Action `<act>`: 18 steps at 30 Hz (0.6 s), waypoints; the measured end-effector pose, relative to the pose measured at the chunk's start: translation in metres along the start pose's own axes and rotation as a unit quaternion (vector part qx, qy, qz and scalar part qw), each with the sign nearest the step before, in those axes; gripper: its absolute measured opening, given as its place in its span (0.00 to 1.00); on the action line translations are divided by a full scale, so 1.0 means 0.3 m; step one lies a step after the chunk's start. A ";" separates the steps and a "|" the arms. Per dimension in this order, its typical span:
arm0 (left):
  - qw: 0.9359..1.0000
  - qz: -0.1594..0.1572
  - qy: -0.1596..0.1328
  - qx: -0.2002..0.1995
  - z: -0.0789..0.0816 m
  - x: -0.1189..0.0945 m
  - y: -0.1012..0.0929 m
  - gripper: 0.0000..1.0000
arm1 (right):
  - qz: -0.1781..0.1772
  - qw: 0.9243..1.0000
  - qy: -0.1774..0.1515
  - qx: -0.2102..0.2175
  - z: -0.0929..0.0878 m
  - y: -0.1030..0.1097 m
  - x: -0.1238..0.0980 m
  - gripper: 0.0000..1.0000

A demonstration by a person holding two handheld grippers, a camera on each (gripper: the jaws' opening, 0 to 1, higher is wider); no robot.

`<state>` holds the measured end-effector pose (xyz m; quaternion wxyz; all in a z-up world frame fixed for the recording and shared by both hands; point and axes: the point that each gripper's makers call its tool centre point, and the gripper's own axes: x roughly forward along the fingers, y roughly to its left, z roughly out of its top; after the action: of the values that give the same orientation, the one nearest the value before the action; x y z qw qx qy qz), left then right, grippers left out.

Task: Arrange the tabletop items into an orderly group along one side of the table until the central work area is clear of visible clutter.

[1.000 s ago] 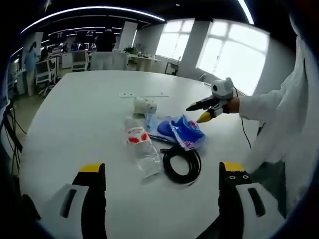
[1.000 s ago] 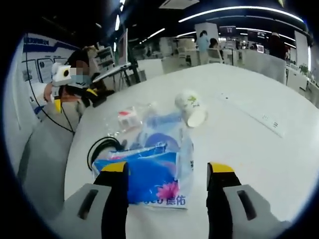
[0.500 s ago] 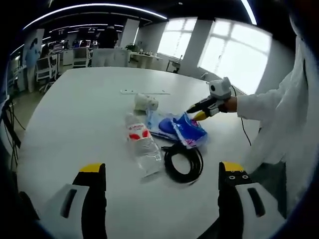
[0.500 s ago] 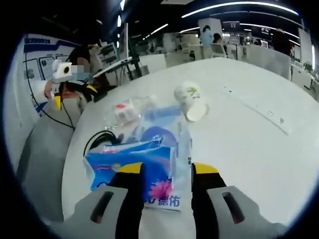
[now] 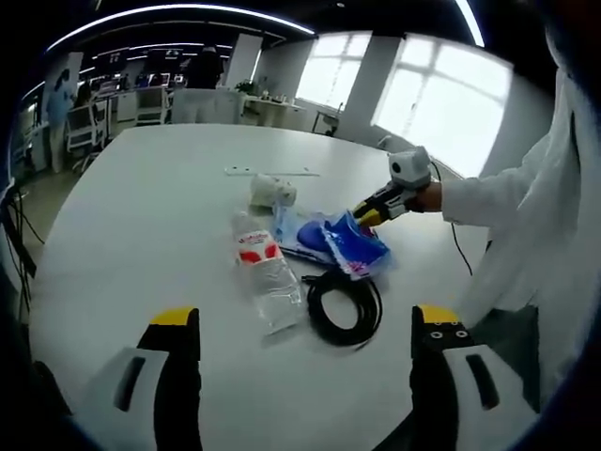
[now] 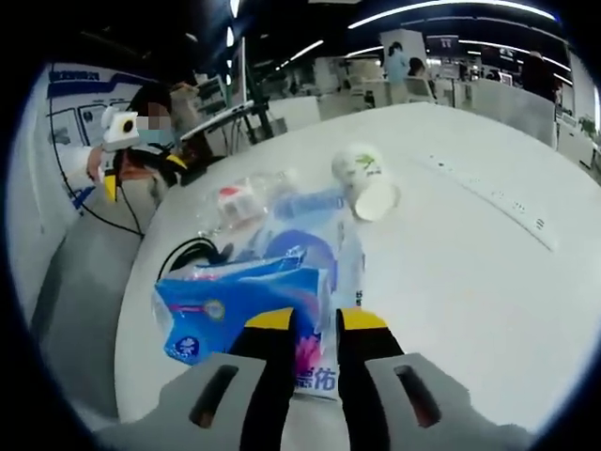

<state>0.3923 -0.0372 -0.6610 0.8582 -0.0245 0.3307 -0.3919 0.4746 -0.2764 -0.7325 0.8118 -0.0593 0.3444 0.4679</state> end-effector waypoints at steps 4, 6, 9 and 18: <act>1.000 -0.001 0.001 -0.001 -0.002 0.001 -0.003 0.95 | 0.003 1.000 0.002 -0.001 -0.009 0.005 0.000 0.05; 1.000 -0.001 0.002 0.000 -0.003 0.002 -0.004 0.95 | 0.001 1.000 0.003 -0.003 -0.012 0.005 -0.003 0.04; 1.000 -0.002 0.000 0.000 -0.001 0.003 -0.007 0.95 | 0.000 1.000 0.003 -0.004 -0.012 0.005 -0.007 0.01; 1.000 -0.003 -0.002 0.002 0.001 0.005 -0.010 0.95 | 0.004 1.000 -0.001 0.010 -0.010 0.025 -0.021 0.00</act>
<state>0.3912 -0.0404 -0.6606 0.8577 -0.0240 0.3284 -0.3949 0.4650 -0.2780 -0.7293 0.8108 -0.0492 0.3486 0.4676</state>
